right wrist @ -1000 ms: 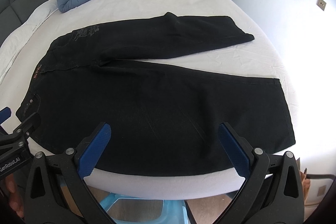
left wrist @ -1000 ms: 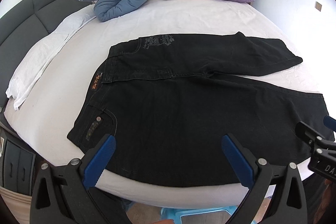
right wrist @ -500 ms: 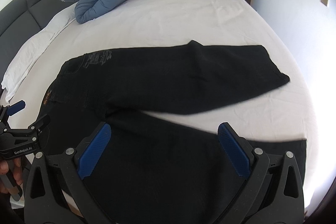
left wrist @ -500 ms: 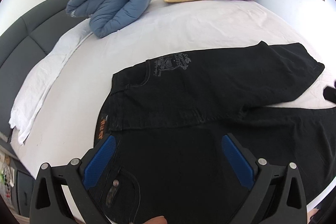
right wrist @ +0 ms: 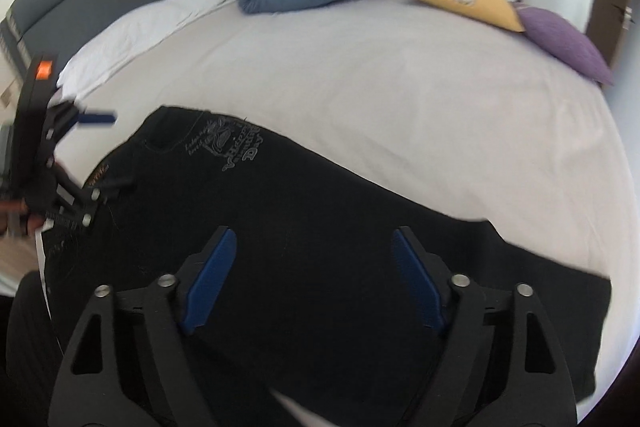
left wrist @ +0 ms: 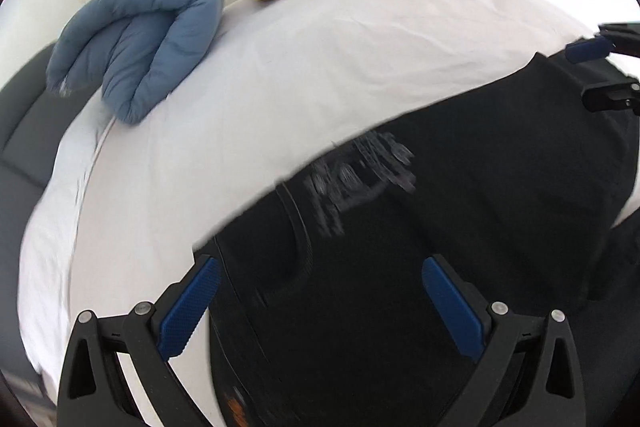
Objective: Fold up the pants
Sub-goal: 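Grasp the jeans waistband with the right gripper while the left gripper grasps the waistband beside it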
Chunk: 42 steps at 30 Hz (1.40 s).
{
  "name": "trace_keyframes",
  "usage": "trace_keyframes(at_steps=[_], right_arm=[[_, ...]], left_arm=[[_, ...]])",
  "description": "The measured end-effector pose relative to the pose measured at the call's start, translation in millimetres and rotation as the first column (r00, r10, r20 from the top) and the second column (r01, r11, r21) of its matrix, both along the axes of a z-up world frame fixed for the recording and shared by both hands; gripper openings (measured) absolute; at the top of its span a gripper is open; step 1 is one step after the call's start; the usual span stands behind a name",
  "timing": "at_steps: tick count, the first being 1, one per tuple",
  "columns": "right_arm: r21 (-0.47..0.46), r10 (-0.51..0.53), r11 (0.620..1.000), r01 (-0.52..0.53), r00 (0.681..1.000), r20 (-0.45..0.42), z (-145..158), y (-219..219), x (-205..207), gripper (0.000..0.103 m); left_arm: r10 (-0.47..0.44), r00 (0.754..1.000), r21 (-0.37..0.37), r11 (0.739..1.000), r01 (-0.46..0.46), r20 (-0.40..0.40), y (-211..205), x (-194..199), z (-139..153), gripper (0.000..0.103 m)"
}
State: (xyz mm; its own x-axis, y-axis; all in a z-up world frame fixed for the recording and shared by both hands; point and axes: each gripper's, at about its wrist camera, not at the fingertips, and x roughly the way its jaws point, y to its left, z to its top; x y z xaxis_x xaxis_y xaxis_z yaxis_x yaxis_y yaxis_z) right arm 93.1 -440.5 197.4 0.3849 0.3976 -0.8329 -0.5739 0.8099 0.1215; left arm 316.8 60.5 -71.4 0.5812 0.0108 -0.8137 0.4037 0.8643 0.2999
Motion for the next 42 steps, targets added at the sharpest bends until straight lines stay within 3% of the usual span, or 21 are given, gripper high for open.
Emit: trace_keyframes(at_steps=[4,8,15,19,21,23,24,28,35,39,42], right_arm=[[0.008,0.109,0.994,-0.109,0.993,-0.049,-19,24,38,0.067],[0.061,0.187,0.982,-0.181,0.976,-0.110,-32,55,73,0.067],[0.033,0.337,0.941,-0.337,0.922,-0.191,-62,133,110,0.067],[-0.036,0.367,0.919,-0.392,0.887,-0.281,-92,162,122,0.057],[-0.009,0.381,0.916,-0.400,0.880,-0.284,-92,166,128,0.057],[0.015,0.366,0.925,-0.381,0.877,-0.312,-90,167,135,0.045],[0.023,0.368,0.924,-0.381,0.872,-0.322,-89,167,137,0.027],[-0.009,0.412,0.901,-0.433,0.864,-0.290,-79,172,121,0.006],[0.013,0.475,0.877,-0.480,0.864,-0.168,-31,160,76,0.004],[-0.038,0.517,0.853,-0.521,0.852,-0.077,-5,152,43,0.004],[-0.082,0.555,0.828,-0.555,0.832,-0.025,8,153,31,0.004]], left_arm=[[-0.089,0.995,-0.025,0.996,0.088,-0.052,9,53,-10,0.103],[-0.082,0.992,-0.044,0.996,0.078,-0.095,24,90,-26,0.103],[-0.099,0.988,-0.045,0.994,0.095,-0.118,41,98,-49,0.103],[-0.107,0.986,-0.090,0.991,0.096,-0.131,52,91,-57,0.103],[-0.128,0.983,-0.103,0.988,0.114,-0.132,52,86,-58,0.103],[-0.137,0.983,-0.091,0.988,0.126,-0.122,49,83,-56,0.103],[-0.141,0.983,-0.090,0.987,0.131,-0.115,50,84,-55,0.103],[-0.140,0.986,-0.077,0.988,0.133,-0.091,54,89,-50,0.103],[-0.189,0.982,-0.015,0.982,0.188,-0.013,46,99,-29,0.103],[-0.299,0.954,-0.005,0.954,0.299,0.001,33,93,-14,0.103],[-0.356,0.934,0.016,0.934,0.357,-0.032,25,94,-11,0.103]])
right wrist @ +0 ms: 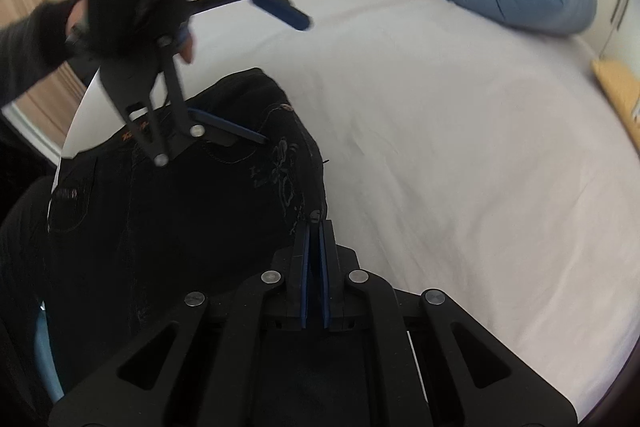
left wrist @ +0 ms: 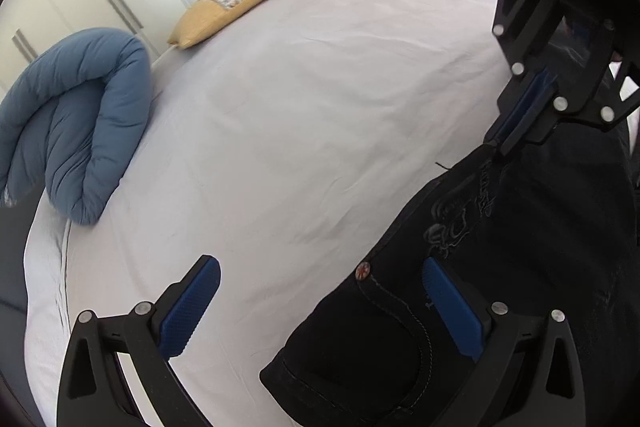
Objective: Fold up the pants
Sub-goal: 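Lift the jeans by the waistband with both grippers, hanging the legs together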
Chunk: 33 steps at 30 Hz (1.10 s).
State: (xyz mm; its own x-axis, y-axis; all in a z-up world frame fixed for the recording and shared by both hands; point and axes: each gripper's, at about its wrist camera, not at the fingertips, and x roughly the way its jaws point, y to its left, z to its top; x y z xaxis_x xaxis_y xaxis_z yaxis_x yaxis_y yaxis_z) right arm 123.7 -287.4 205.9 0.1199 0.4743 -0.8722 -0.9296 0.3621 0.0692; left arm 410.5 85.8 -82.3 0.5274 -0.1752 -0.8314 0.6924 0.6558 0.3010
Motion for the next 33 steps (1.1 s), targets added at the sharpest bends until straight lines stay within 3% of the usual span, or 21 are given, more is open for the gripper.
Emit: trace_keyframes(at_steps=[7,10,12,14,17,22,26,28,33], right_arm=[[-0.020,0.053,0.998,-0.051,0.996,0.076,16,3,-43,0.004],[-0.021,0.049,0.999,-0.048,0.995,0.084,21,-9,-53,0.004],[-0.031,0.051,0.998,-0.048,0.993,0.108,21,-13,-61,0.003],[-0.034,0.054,0.998,-0.050,0.991,0.121,25,-13,-67,0.003],[-0.051,0.046,0.998,-0.038,0.987,0.154,32,-17,-80,0.003],[-0.061,0.038,0.998,-0.029,0.989,0.140,40,-16,-100,0.002],[-0.076,-0.077,0.994,0.083,0.993,0.084,30,-20,-75,0.003],[-0.064,-0.102,0.992,0.109,0.990,0.099,32,-24,-71,0.003],[-0.141,-0.044,0.988,0.064,0.989,0.142,20,-20,-69,0.004]], left_arm=[[-0.113,0.983,0.069,0.990,0.124,-0.145,-12,-1,-5,0.102],[-0.108,0.967,0.030,0.993,0.118,-0.230,-7,0,-5,0.073],[-0.113,0.955,0.018,0.992,0.122,-0.273,-7,-6,-5,0.034],[-0.108,0.956,0.059,0.990,0.129,-0.273,-6,-14,-7,0.019],[-0.099,0.963,0.089,0.988,0.125,-0.250,1,-27,-2,0.007],[-0.089,0.968,0.075,0.991,0.109,-0.233,2,-51,1,0.005],[-0.058,0.986,0.037,0.997,0.064,-0.157,4,-66,8,0.004],[-0.056,0.990,0.045,0.997,0.062,-0.128,6,-66,12,0.004],[-0.042,0.995,0.031,0.998,0.045,-0.096,12,-73,20,0.004]])
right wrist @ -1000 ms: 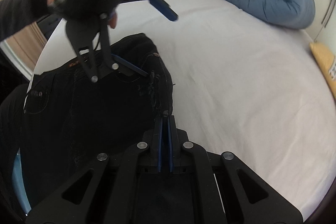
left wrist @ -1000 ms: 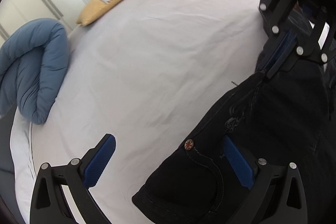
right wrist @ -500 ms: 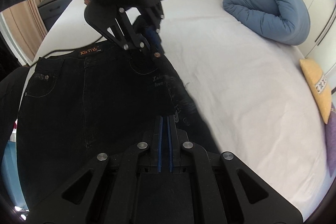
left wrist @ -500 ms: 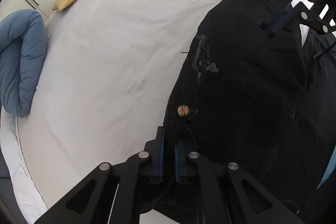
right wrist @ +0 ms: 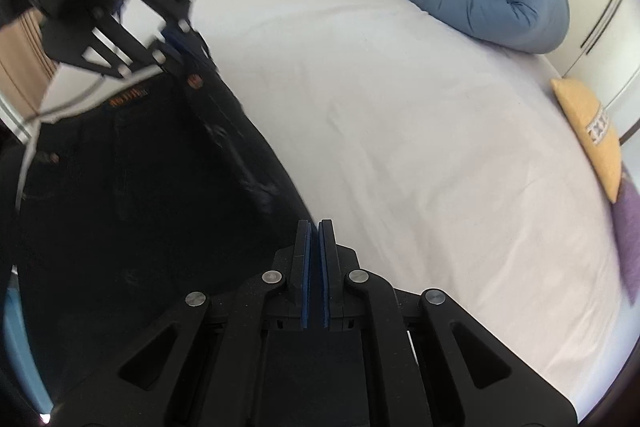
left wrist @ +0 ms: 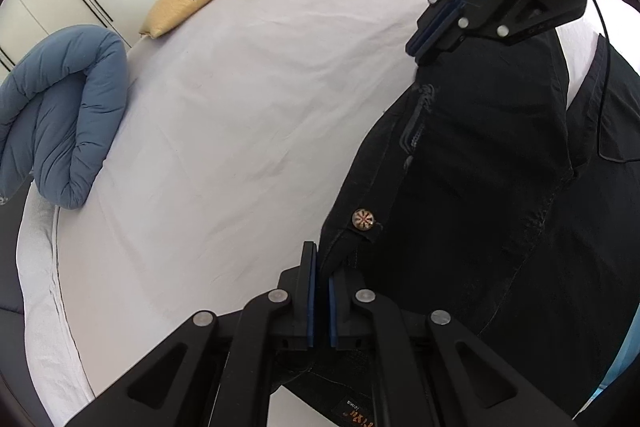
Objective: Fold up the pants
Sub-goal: 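Lift the jeans by the waistband with both grippers, hanging the legs together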
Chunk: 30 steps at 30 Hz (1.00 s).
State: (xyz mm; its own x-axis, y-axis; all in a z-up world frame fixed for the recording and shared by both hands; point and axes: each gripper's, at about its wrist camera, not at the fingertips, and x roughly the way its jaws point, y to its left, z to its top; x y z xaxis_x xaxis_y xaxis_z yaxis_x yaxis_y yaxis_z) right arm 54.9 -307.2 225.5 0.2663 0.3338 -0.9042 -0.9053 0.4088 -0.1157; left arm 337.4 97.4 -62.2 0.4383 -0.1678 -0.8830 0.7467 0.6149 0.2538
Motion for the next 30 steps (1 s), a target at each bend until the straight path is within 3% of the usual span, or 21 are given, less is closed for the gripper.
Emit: trace_keyframes(at_steps=[3,5,6,9,12,14,15,16,25,30], right_arm=[[-0.008,0.015,1.000,-0.016,1.000,-0.024,-5,3,-1,0.004],[-0.019,0.028,0.999,-0.028,0.999,-0.023,-6,4,-2,0.011],[0.000,0.028,1.000,-0.028,0.999,-0.033,-2,7,4,0.024],[0.086,-0.009,0.996,0.016,0.997,-0.073,7,2,9,0.088],[0.127,-0.002,0.992,0.006,1.000,-0.031,14,-1,-2,0.087],[0.125,0.009,0.992,-0.004,0.999,-0.041,14,-3,-2,0.068],[0.097,0.000,0.995,0.006,0.998,-0.060,9,-2,-1,0.043],[0.076,0.000,0.997,0.005,0.998,-0.062,6,0,4,0.032],[-0.062,0.034,0.997,-0.043,0.991,-0.133,-32,17,23,0.032],[-0.057,0.047,0.997,-0.056,0.987,-0.152,-38,24,23,0.032]], left_arm=[[0.000,1.000,0.008,1.000,0.000,0.004,2,-3,-2,0.004],[0.002,1.000,0.010,1.000,-0.002,0.004,0,0,-4,0.004],[0.001,1.000,0.009,1.000,-0.001,0.006,1,0,-4,0.004],[-0.003,1.000,0.010,1.000,0.003,0.017,3,0,-4,0.004],[-0.004,1.000,0.008,1.000,0.003,0.026,4,-2,-3,0.004],[-0.007,1.000,0.011,1.000,0.007,0.030,4,-3,-2,0.004],[-0.013,0.999,0.017,1.000,0.012,0.034,4,-4,-3,0.004],[-0.017,0.999,0.022,1.000,0.016,0.035,3,-5,-3,0.004],[-0.016,0.999,0.026,1.000,0.015,0.036,2,-6,-9,0.004],[-0.009,0.999,0.018,1.000,0.009,0.037,3,-7,-7,0.004]])
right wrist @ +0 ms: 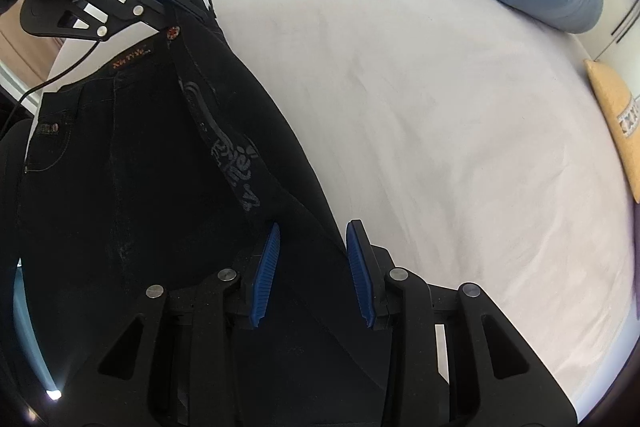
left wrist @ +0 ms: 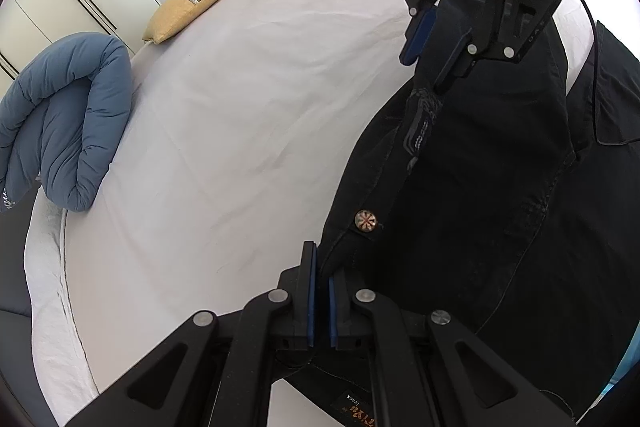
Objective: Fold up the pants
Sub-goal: 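Lift the jeans by the waistband with both grippers, hanging the legs together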
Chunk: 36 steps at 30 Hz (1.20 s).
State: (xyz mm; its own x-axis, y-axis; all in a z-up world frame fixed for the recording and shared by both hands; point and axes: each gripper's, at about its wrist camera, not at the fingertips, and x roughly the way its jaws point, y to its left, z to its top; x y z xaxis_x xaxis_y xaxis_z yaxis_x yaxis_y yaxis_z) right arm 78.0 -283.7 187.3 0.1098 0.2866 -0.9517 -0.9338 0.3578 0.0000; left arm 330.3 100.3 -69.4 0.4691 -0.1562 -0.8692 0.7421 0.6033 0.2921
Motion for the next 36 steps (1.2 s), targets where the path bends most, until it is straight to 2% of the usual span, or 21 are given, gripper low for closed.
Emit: trace_keyframes(at_steps=[2,3,4,6,14,18,22,25,29,31,34,36], right_arm=[[-0.004,0.014,1.000,-0.014,1.000,-0.004,-3,1,2,0.032],[-0.007,0.017,1.000,-0.017,1.000,0.005,-4,0,4,0.026],[-0.021,0.014,1.000,-0.014,1.000,0.013,-7,1,4,0.015],[-0.025,0.025,0.999,-0.024,0.999,0.023,-8,1,-3,0.007],[0.010,0.068,0.998,-0.069,0.992,0.105,12,-8,-24,0.004],[0.031,0.051,0.998,-0.059,0.979,0.196,30,-16,-49,0.003],[0.051,0.073,0.995,-0.088,0.968,0.239,47,-24,-98,0.003],[0.028,0.106,0.993,-0.117,0.961,0.257,49,-26,-150,0.003],[-0.041,0.157,0.988,-0.152,0.949,0.273,30,-15,-211,0.003],[-0.116,0.207,0.977,-0.179,0.929,0.307,10,-4,-242,0.003],[-0.209,0.282,0.953,-0.220,0.897,0.342,-19,14,-282,0.003],[-0.215,0.288,0.951,-0.225,0.897,0.336,-30,23,-300,0.003]], left_arm=[[0.004,1.000,-0.002,1.000,-0.004,0.000,0,0,0,0.004],[0.002,1.000,-0.002,1.000,-0.002,0.001,-1,0,1,0.004],[-0.001,1.000,-0.001,1.000,0.001,0.002,-2,-1,1,0.004],[-0.004,1.000,0.002,1.000,0.004,0.004,-2,-2,2,0.004],[0.017,0.999,-0.025,1.000,-0.016,0.041,4,-6,14,0.004],[-0.005,0.997,-0.011,1.000,0.006,0.074,-1,-21,20,0.004],[-0.017,0.996,-0.037,0.999,0.020,0.092,0,-47,34,0.004],[-0.065,0.993,-0.013,0.998,0.067,0.098,-10,-80,37,0.004],[-0.106,0.993,0.005,0.994,0.106,0.060,-18,-121,28,0.004],[-0.122,0.992,0.018,0.992,0.122,0.036,-19,-144,16,0.004],[-0.151,0.988,0.072,0.986,0.150,0.011,-22,-180,-9,0.004],[-0.160,0.987,0.111,0.981,0.160,-0.008,-19,-200,-29,0.004]])
